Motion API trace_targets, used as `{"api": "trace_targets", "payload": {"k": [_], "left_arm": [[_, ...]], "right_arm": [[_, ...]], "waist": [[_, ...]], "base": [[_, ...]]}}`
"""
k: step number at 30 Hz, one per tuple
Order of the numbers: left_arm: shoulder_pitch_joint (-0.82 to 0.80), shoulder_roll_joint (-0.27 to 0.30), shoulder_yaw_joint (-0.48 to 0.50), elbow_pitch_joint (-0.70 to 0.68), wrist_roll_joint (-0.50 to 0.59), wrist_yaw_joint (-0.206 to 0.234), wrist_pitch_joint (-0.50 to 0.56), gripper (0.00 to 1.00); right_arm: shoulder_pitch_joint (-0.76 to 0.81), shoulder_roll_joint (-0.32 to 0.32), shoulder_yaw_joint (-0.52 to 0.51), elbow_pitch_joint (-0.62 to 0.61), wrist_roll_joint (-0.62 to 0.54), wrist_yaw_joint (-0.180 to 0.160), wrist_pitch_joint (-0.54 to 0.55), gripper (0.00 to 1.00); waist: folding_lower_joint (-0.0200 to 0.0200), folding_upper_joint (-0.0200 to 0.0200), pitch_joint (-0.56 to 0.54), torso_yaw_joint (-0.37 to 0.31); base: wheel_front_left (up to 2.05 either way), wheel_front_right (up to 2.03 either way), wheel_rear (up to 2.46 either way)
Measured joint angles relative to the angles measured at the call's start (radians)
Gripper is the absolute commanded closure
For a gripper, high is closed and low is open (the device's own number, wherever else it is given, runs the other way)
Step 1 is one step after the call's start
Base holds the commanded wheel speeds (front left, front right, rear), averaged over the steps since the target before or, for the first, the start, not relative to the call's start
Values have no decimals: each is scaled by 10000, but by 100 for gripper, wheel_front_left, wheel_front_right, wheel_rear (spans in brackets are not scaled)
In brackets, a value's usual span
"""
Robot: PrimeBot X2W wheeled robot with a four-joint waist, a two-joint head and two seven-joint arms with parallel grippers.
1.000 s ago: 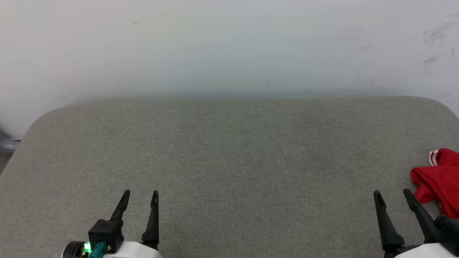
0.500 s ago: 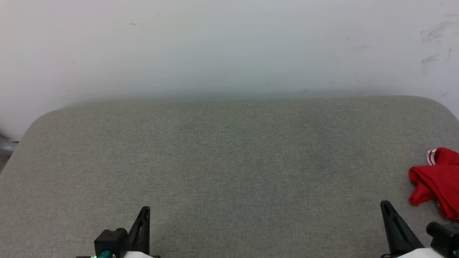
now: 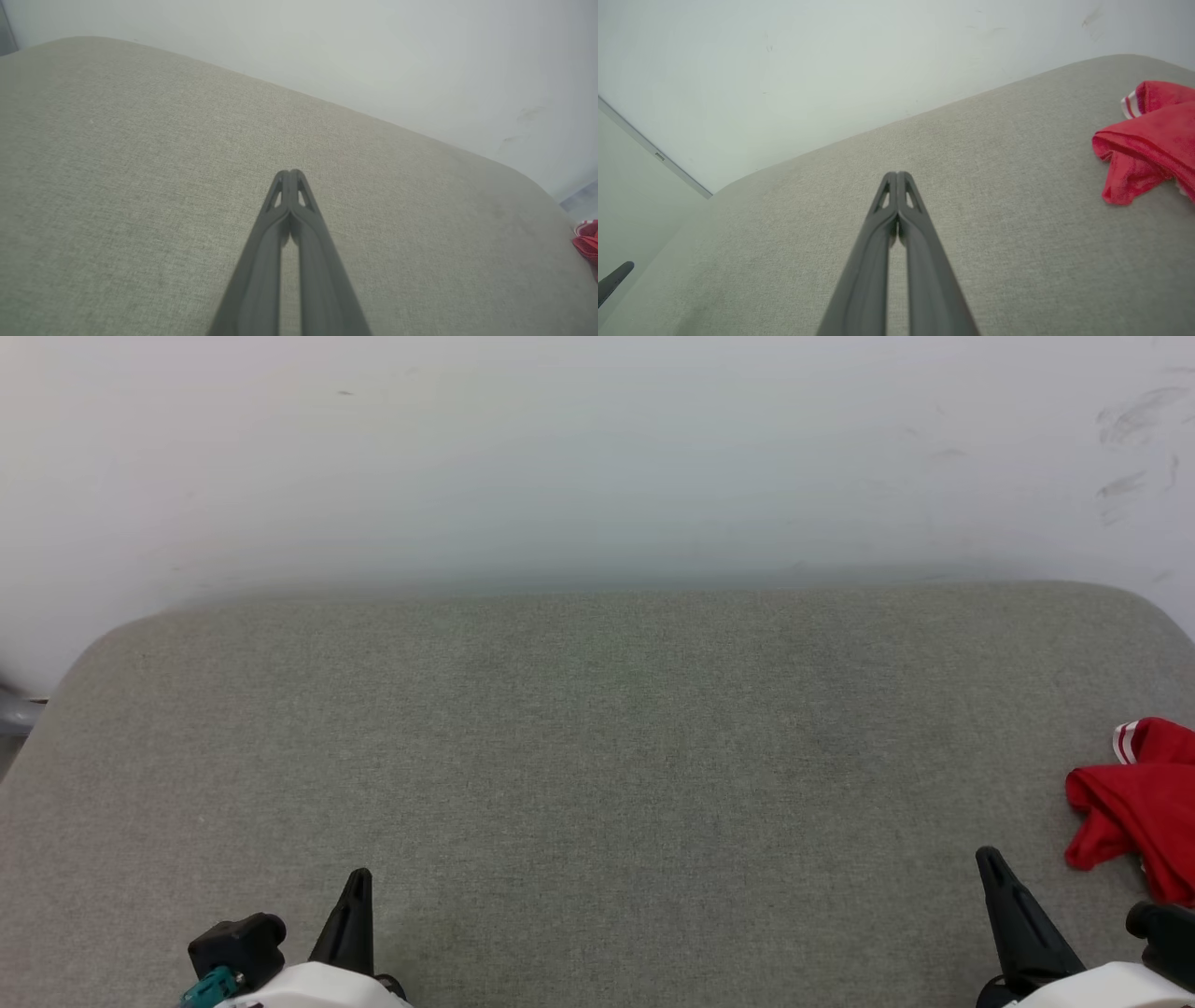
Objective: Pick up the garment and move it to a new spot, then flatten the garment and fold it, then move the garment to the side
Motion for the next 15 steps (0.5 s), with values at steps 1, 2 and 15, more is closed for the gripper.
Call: {"api": "trace_targets", "payload": {"k": [1,2,15], "left_arm": [[-31,-25,44,13,-163,-27,48,100],[-58,-48,75,17,-320,-63,88,100],[-330,-293,612,88,-2165,-412,602,100]], "right_arm": [[-40,-8,6,56,163,0,0,100],[-73,-13,13,102,353,0,0,100],[-591,-77,58,717,2460,0,-38,100]], "waist": [[0,0,5,1],[0,0,9,2],[-1,0,69,18]], "base": [[0,0,0],[0,0,0],[0,0,0]]}}
